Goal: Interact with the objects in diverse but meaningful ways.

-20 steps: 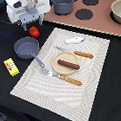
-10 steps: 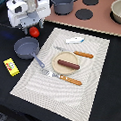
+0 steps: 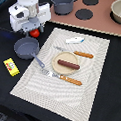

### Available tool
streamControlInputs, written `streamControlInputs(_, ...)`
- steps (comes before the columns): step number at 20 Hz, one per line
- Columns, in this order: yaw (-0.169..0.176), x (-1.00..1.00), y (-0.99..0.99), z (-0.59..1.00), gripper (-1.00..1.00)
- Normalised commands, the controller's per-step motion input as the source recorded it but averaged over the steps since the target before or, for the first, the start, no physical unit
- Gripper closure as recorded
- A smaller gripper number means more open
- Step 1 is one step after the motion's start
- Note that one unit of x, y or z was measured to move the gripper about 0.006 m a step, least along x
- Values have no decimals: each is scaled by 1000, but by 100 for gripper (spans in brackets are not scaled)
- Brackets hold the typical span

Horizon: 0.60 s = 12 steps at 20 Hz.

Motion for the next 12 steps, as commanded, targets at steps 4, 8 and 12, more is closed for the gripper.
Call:
streamControlInputs(4,-11,81,-50,-223,100)
streamControlInputs(8,-47,118,21,512,100)
streamControlInputs(12,-78,220,190,1000,100)
